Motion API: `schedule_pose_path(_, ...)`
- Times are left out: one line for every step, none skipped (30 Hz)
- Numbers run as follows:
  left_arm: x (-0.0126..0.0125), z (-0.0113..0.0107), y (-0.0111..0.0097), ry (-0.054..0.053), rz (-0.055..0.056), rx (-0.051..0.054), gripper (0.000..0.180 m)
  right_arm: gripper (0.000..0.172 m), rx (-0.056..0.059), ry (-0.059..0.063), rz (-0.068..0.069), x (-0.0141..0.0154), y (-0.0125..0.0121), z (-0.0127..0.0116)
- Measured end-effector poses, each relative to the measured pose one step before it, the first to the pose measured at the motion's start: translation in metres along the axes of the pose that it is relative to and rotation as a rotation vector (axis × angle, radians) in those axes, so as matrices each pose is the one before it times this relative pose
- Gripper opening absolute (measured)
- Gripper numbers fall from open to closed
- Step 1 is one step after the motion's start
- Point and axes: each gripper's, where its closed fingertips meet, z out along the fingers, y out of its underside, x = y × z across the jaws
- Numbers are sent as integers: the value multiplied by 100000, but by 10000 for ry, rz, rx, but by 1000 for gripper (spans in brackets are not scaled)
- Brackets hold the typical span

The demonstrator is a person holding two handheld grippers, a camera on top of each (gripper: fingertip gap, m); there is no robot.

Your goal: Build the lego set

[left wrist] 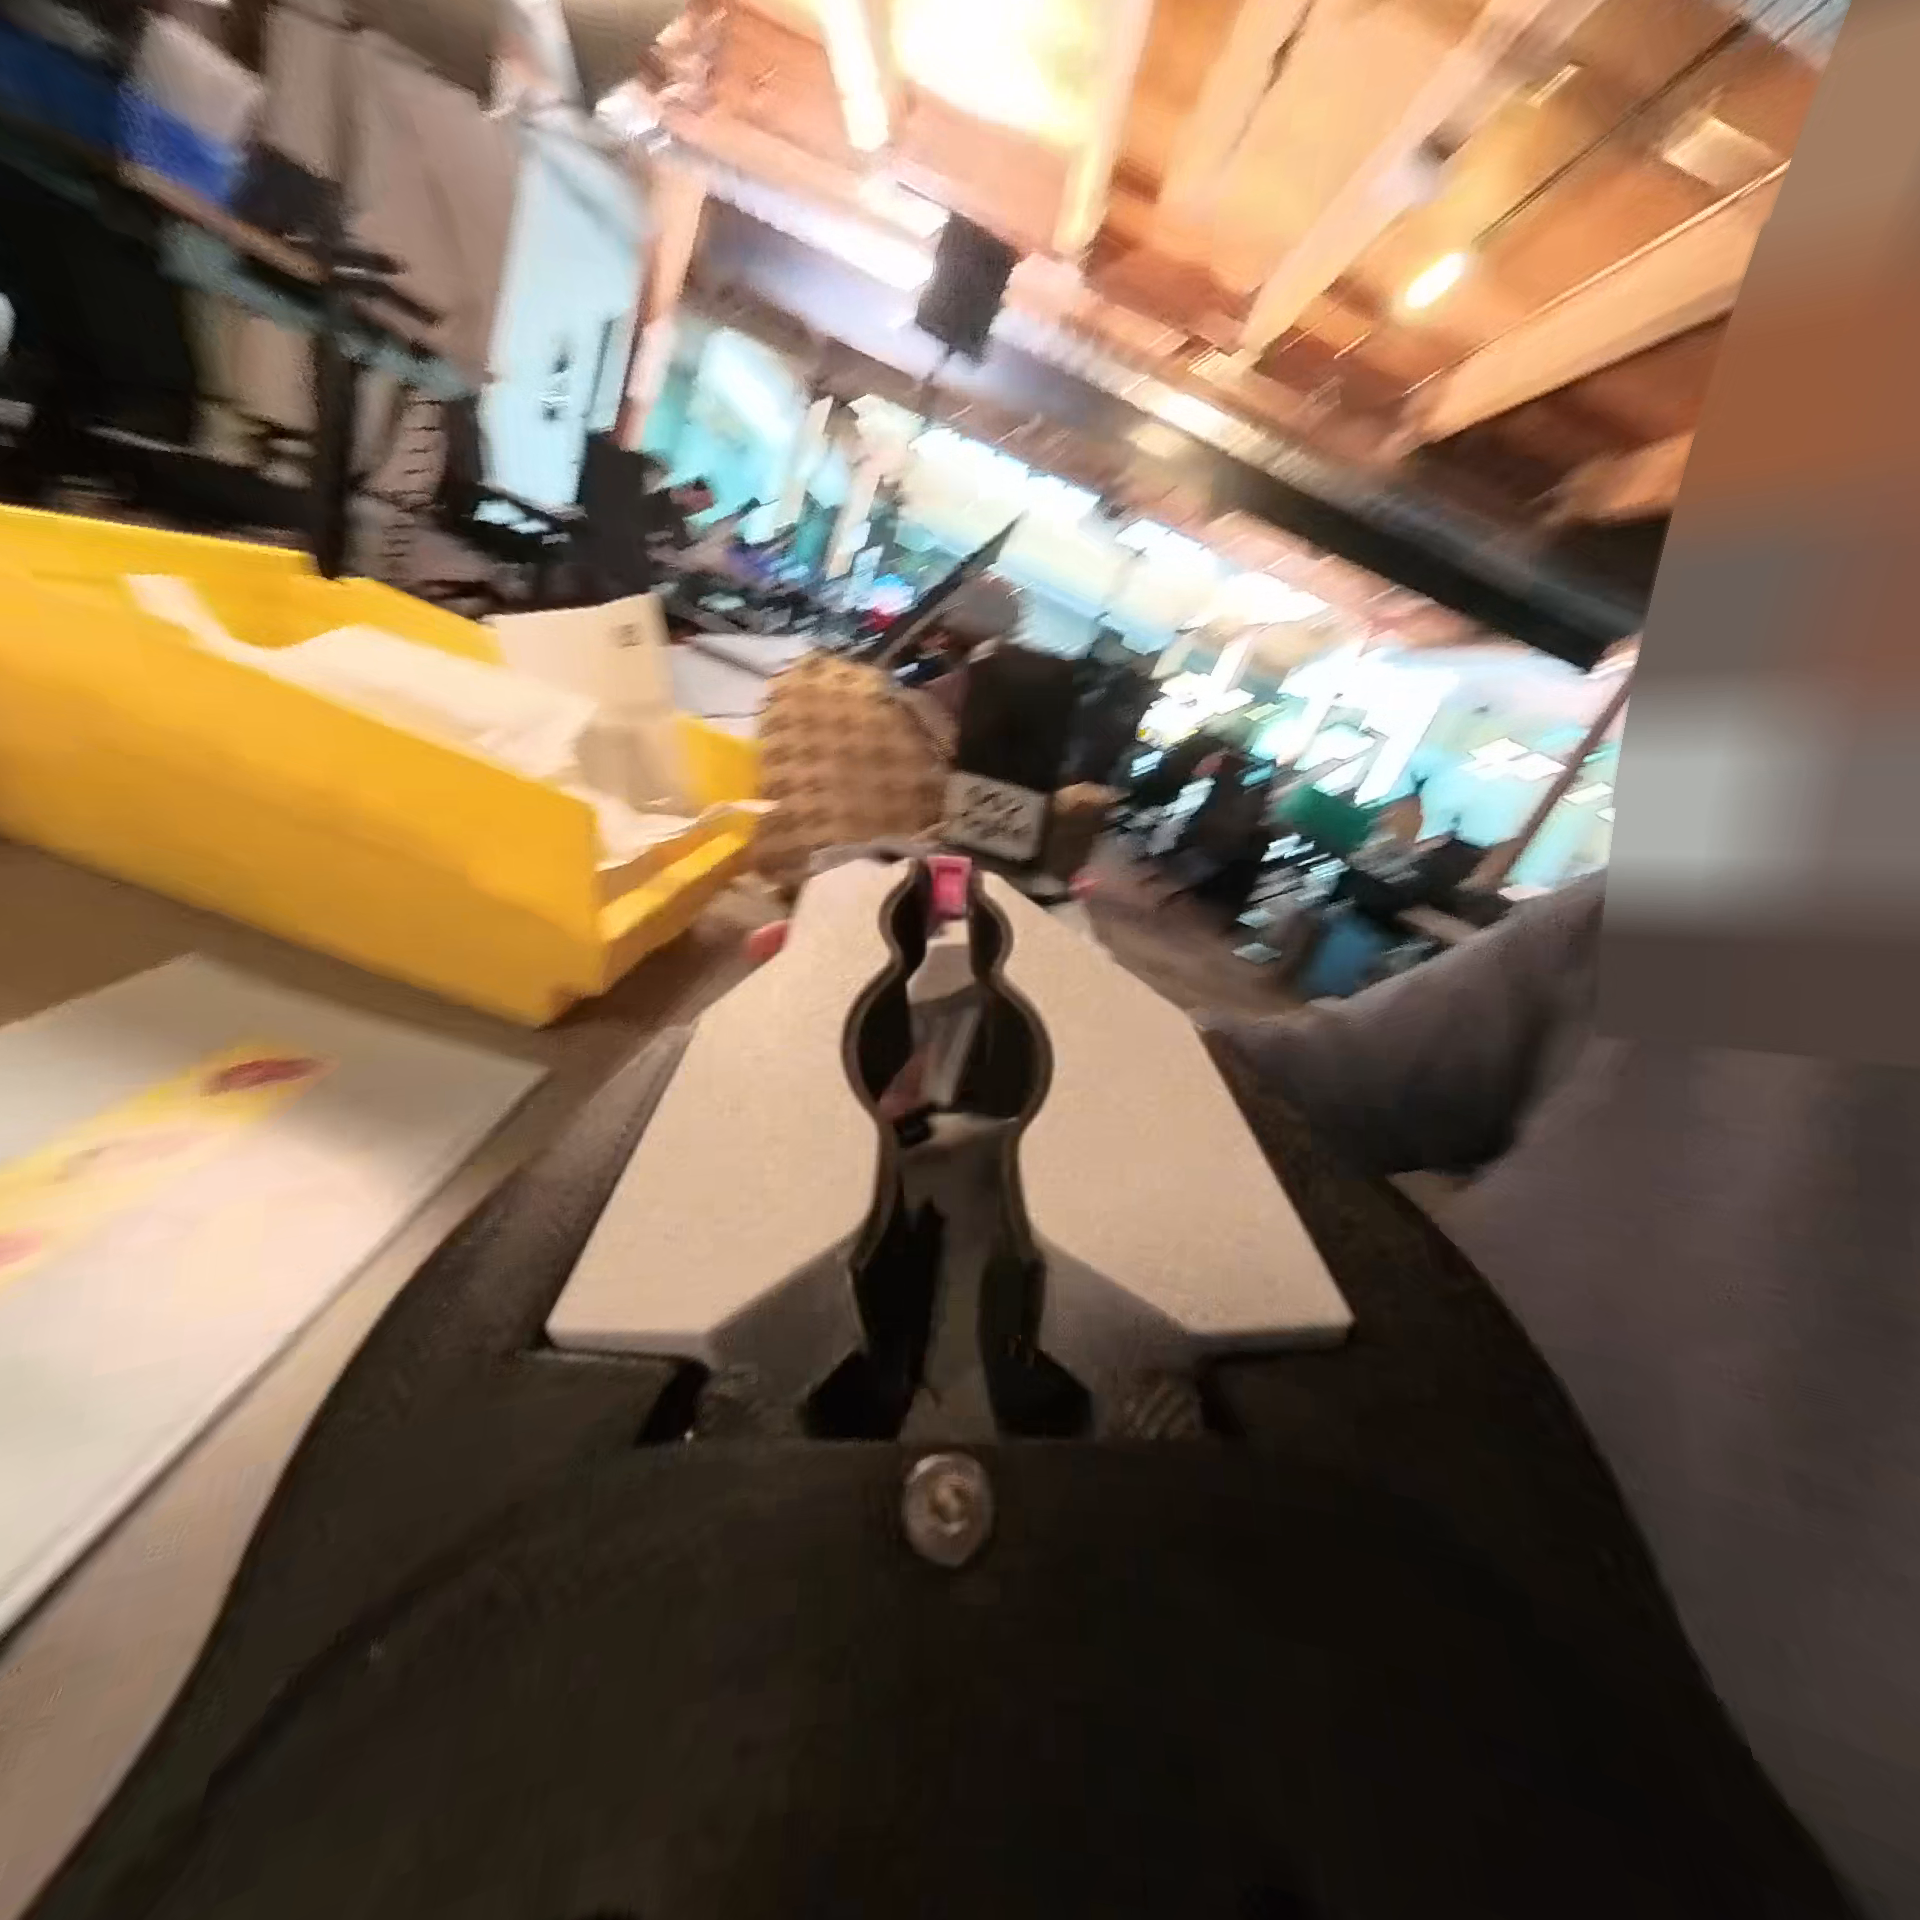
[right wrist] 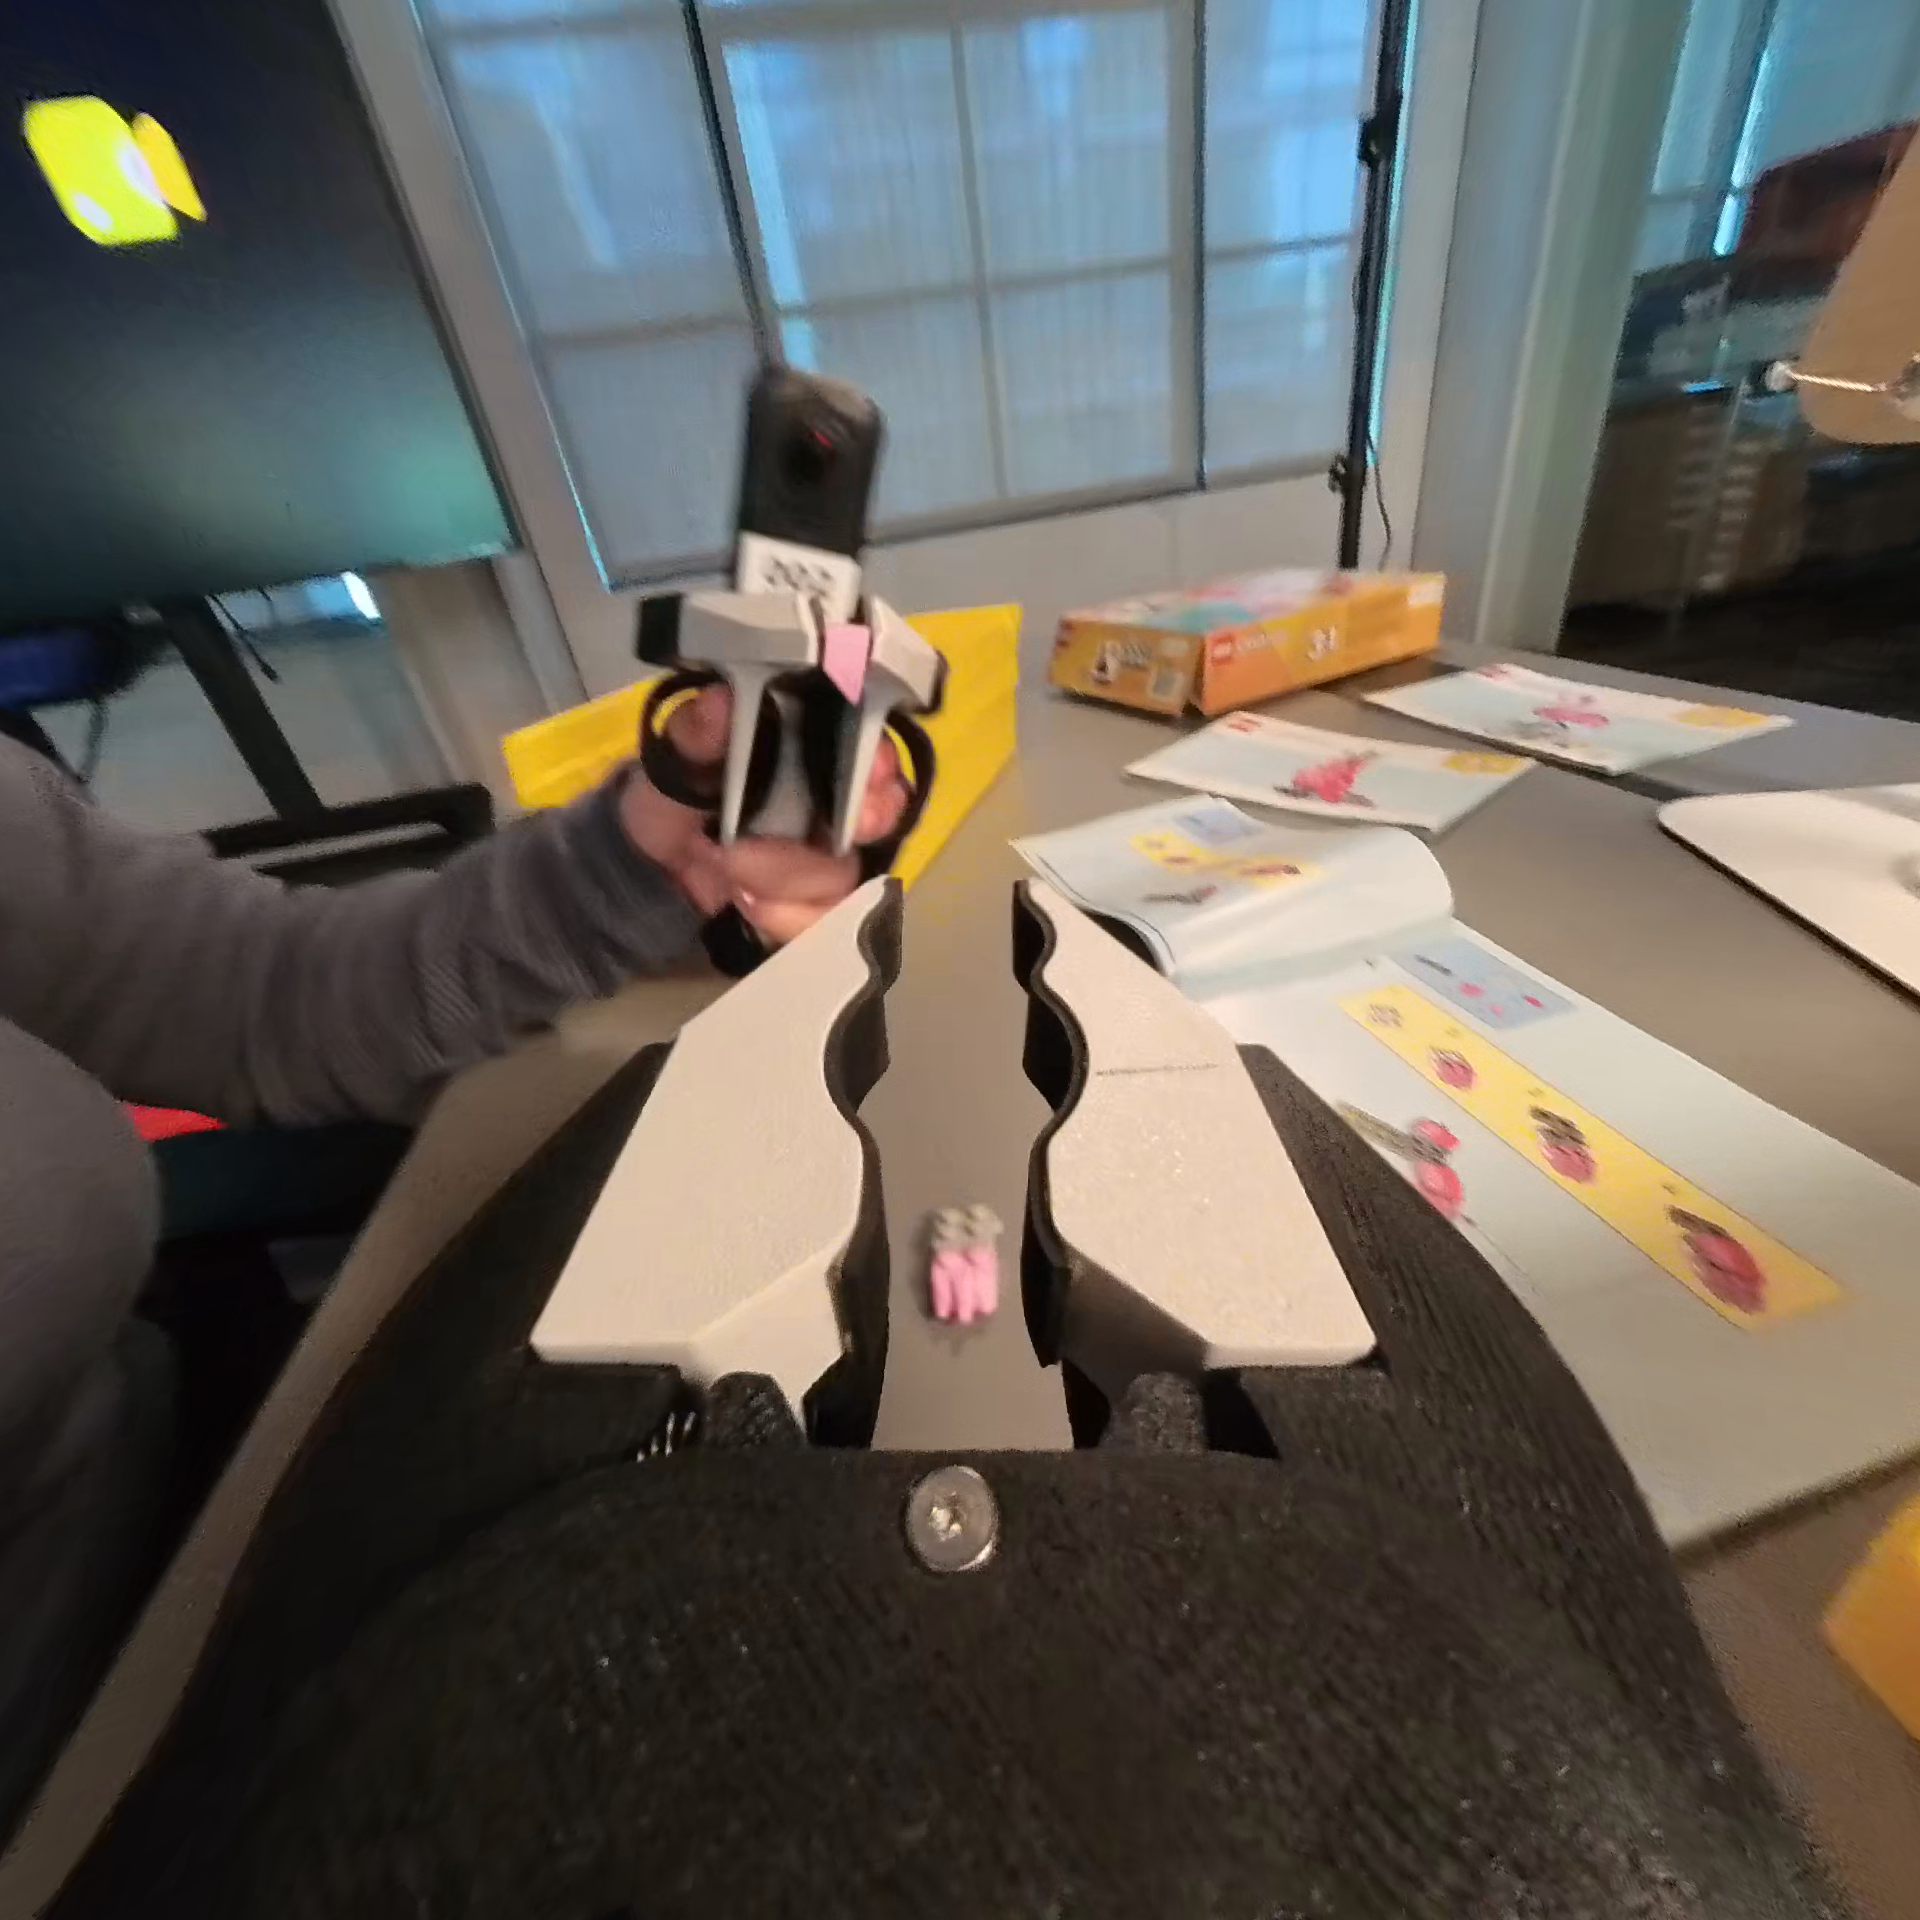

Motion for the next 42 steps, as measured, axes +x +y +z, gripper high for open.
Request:
schedule_pose_path(804, 121, -158, 816, -565, 360, 5, 18, 288, -343, 200, -629, -388, 58)
schedule_pose_path(740, 105, -179, 774, -508, 379, 5, 17, 263, -391, 333, -638, -331, 82)
schedule_pose_path(540, 103, -85, 616, -389, 287, 5, 17, 214, -359, 396, -517, -223, 114)
schedule_pose_path(174, 99, 97, 345, -257, 136, 5, 16, 201, -381, 394, -521, -212, 89)
schedule_pose_path(64, 91, 225, 238, -156, 34, 5, 15, 186, -277, 328, -363, -202, 61)
schedule_pose_path(27, 99, 268, 196, -134, -11, 5, 15, 168, -155, 173, -238, -212, 32)
schedule_pose_path(-26, 53, 210, 132, -137, 6, 5, 15, 114, -44, -49, -158, -182, 1)
schedule_pose_path(-24, 23, 71, 128, -160, 79, 5, 15, 72, 101, -352, -107, -182, -23)
schedule_pose_path(38, -28, -53, 177, -217, 152, 5, 15, -35, 164, -585, -134, -90, -13)
schedule_pose_path(43, -53, -106, 173, -216, 174, 5, 15, -152, 222, -714, -113, 12, 23)
schedule_pose_path(-2, -55, -47, 119, -199, 110, 5, 16, -116, 239, -826, -171, -58, 29)
schedule_pose_path(-128, -38, 77, 12, -125, 1, 5, 17, -33, 267, -800, -126, -182, 13)
schedule_pose_path(-156, -13, 175, -56, -38, -84, 5, 18, 22, 335, -756, 1, -238, -19)
schedule_pose_path(-24, 35, 163, 3, 9, -82, 5, 19, 123, 355, -742, 57, -374, -49)
schedule_pose_path(44, 60, 118, 42, -22, -53, 5, 20, 110, 266, -821, -77, -365, -68)
schedule_pose_path(12, 77, 152, 27, -78, -84, 5, 21, -44, 171, -979, -262, -181, -34)
schedule_pose_path(-66, 90, 203, -8, -95, -108, 5, 21, -96, 168, -1034, -299, -131, -8)
schedule_pose_path(-93, 81, 244, -16, -110, -131, 5, 21, -69, 121, -1000, -354, -146, 21)
schedule_pose_path(-81, 75, 276, 1, -112, -150, 5, 22, -155, 106, -935, -328, 2, 38)
schedule_pose_path(-89, 75, 273, -5, -112, -151, 5, 23, -192, 190, -769, -106, 111, 63)
schedule_pose_path(-106, 78, 236, -19, -76, -128, 5, 23, -175, 88, -585, -164, 155, 67)
schedule_pose_path(-74, 64, 227, -12, -41, -118, 5, 22, -114, 56, -358, -121, 117, 48)
schedule_pose_path(-16, 60, 161, 6, -23, -87, 5, 19, -87, 2, -189, -123, 124, 24)
schedule_pose_path(-12, 65, 129, 0, -14, -76, 5, 16, -91, 8, -117, -51, 155, 27)
schedule_pose_path(-74, 20, 116, -58, 20, -72, 5, 12, -78, 77, -110, 103, 166, -19)
schedule_pose_path(-162, -34, 41, -117, 32, -46, 5, 11, -101, -61, -86, -23, 169, -28)
schedule_pose_path(-195, -59, 70, -134, 17, -63, 5, 11, -138, -115, 3, -61, 218, -16)
schedule_pose_path(-196, -71, 60, -120, -16, -56, 5, 11, -126, -127, 51, -61, 212, 7)
schedule_pose_path(-241, -50, 58, -160, -10, -50, 5, 11, -128, -110, 45, -45, 253, -7)
schedule_pose_path(-299, -42, 61, -223, 74, -72, 5, 11, -135, -90, 2, -35, 298, -18)
schedule_pose_path(-384, -129, 116, -310, 173, -166, 5, 10, -149, -80, -39, -12, 367, -28)
schedule_pose_path(-582, -295, 249, -440, 242, -356, 5, 10, -261, -220, -55, -151, 595, -19)
schedule_pose_path(-971, -531, 425, -675, 255, -548, 5, 10, -436, -385, 3, -288, 918, -22)
schedule_pose_path(-1369, -706, 556, -887, 279, -599, 5, 10, -572, -576, 103, -492, 1182, -48)
schedule_pose_path(-1514, -671, 691, -978, 317, -586, 6, 10, -700, -745, 238, -688, 1388, -65)
schedule_pose_path(-1346, -482, 804, -874, 346, -606, 10, 10, -739, -620, 281, -560, 1414, -68)
schedule_pose_path(-991, -219, 830, -662, 306, -631, 18, 11, -640, -449, 191, -395, 1264, -41)
schedule_pose_path(-604, 44, 857, -441, 275, -654, 27, 11, -499, -494, 211, -542, 1062, -16)
schedule_pose_path(-209, 249, 827, -222, 262, -644, 32, 11, -408, -490, 288, -557, 858, 9)
schedule_pose_path(72, 370, 783, -62, 249, -630, 35, 10, -308, -359, 211, -412, 575, -9)
schedule_pose_path(72, 481, 769, -55, 210, -633, 41, 10, -298, -387, 139, -521, 466, -27)
schedule_pose_path(51, 528, 723, -62, 184, -599, 46, 11, -340, -416, 181, -596, 492, -27)
